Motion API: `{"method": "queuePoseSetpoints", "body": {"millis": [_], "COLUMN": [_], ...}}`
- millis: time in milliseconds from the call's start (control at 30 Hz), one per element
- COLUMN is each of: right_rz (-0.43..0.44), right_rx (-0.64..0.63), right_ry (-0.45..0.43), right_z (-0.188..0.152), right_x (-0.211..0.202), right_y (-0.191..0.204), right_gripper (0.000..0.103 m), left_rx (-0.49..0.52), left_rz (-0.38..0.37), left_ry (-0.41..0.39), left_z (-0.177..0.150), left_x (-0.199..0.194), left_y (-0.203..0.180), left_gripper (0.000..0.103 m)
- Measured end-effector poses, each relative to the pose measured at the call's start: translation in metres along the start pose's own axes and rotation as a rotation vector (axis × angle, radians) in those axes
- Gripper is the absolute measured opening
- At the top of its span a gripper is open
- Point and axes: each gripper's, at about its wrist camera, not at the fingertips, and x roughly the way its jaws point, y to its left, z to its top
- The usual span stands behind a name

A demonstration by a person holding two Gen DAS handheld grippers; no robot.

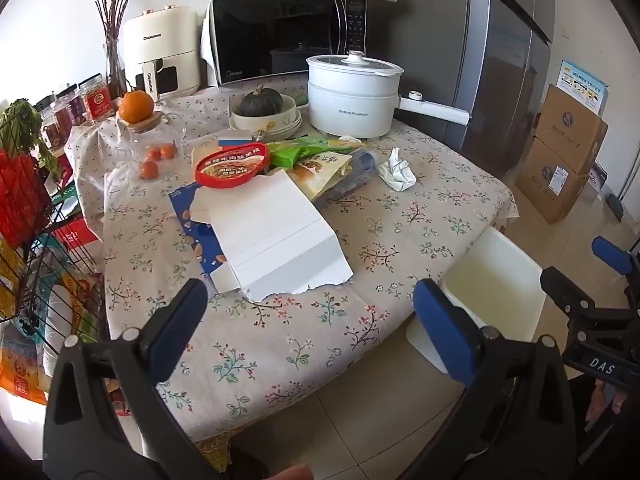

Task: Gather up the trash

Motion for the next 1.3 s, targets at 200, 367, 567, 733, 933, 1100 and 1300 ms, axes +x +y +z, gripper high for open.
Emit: {"method": "queuePoseSetpoints", "body": {"millis": [200, 367, 567, 733, 933, 1100, 1300], "right_rz": [0.008, 0.007, 0.004, 0.003, 0.003, 0.003, 0.003], "right_rx": [0.011, 0.002, -0.003, -0.003, -0.003, -0.003, -0.004], "right_ry": [-0.008, -0.006, -0.004, -0.008, -0.008, -0.008, -0.009], "right_z": [-0.0008, -0.0039, 0.0011, 0.0013, 0.0017, 0.0021, 0.002], "right_x": [0.0013, 0.0012, 0.0009, 0.0003, -0.0006, -0.0005, -0.0006], "right_y": [0.0002, 0.0042, 0.0064, 0.0053, 0.0058, 0.0058, 0.0062], "right_gripper": [0.103, 0.103, 0.103, 0.103, 0.103, 0.103, 0.103], "left_rx": [0.001, -0.007, -0.003, -0.004, 0.002, 0.001, -0.002], "left_rz": [0.009, 0.003, 0.004, 0.007, 0.013, 0.012, 0.013], "left_ry": [-0.002, 0.004, 0.003, 0.008, 0.013, 0.018, 0.017], "left_z": [0.0001, 0.0026, 0.0023, -0.0002, -0.0009, -0.0028, -0.0032], "left_x": [0.0003, -0.0006, -0.0004, 0.0012, 0.0026, 0.0037, 0.0037], "left_y": [-0.0002, 0.0034, 0.0035, 0.0034, 0.0034, 0.0059, 0.0071], "left_gripper": [0.102, 0.102, 0.102, 0.102, 0.102, 0.102, 0.102]}}
